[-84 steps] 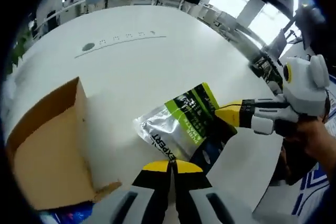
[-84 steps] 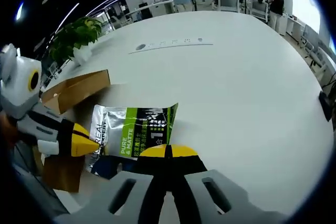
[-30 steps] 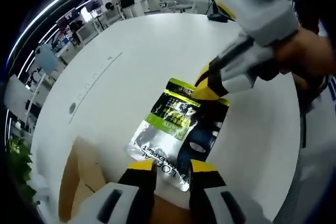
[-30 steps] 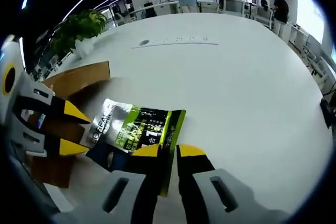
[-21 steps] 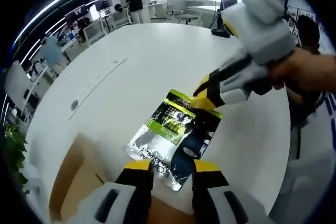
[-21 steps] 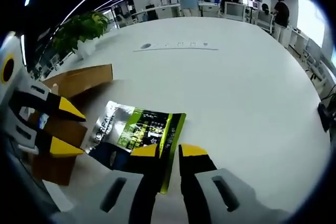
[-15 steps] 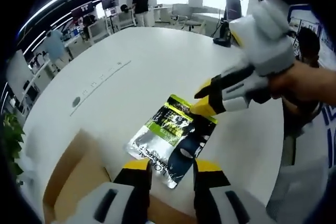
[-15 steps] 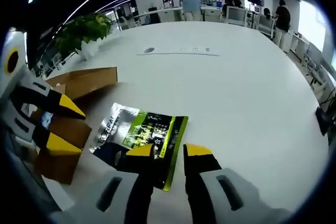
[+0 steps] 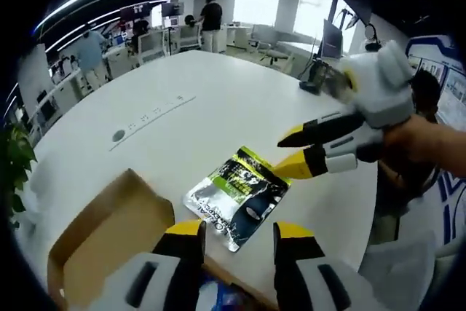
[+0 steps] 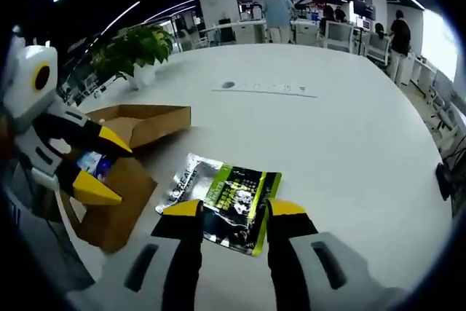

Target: Operate the shoe box by opening the lid, removing the specified soft item, and placing it in the target area until the item is outside and the box remains undamaged.

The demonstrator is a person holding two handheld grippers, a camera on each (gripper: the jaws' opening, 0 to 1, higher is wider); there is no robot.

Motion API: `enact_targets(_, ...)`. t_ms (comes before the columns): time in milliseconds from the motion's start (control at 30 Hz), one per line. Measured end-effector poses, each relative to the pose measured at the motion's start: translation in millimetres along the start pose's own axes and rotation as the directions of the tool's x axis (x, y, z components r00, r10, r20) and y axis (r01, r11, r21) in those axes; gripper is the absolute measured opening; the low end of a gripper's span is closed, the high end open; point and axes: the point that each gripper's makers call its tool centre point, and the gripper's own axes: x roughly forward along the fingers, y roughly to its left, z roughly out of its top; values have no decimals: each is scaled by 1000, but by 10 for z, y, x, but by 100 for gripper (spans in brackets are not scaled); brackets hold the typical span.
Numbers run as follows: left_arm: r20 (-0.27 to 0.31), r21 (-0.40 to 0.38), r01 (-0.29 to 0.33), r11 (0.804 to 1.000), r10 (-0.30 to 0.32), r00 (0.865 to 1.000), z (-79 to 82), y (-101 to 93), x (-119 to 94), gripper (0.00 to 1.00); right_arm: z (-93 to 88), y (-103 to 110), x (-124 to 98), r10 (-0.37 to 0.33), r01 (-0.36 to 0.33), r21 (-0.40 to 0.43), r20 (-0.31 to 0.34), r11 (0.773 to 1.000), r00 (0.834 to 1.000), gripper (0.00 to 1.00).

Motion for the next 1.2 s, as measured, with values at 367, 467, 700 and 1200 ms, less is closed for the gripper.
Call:
enact_targets(367,54,-56,-9,998,12,998,-125,158,-309,47,106,334,-200,60,-59,-8,35,998,998,37)
enact_targets(467,57,-77,-15,997,19,998,-180,208,-379,48,120,427,-229,76,-76,-14,36,997,996,39)
enact_targets(700,79,-85,-33,996,39,996,-322,320,-586,51,202,706,-291,128,-127,-28,51,991,990,40)
enact_targets(1200,100,-137,-62,989,76,992,-752,674,-987,57,186,1230,-204,225,-223,-48,47,974,973,39)
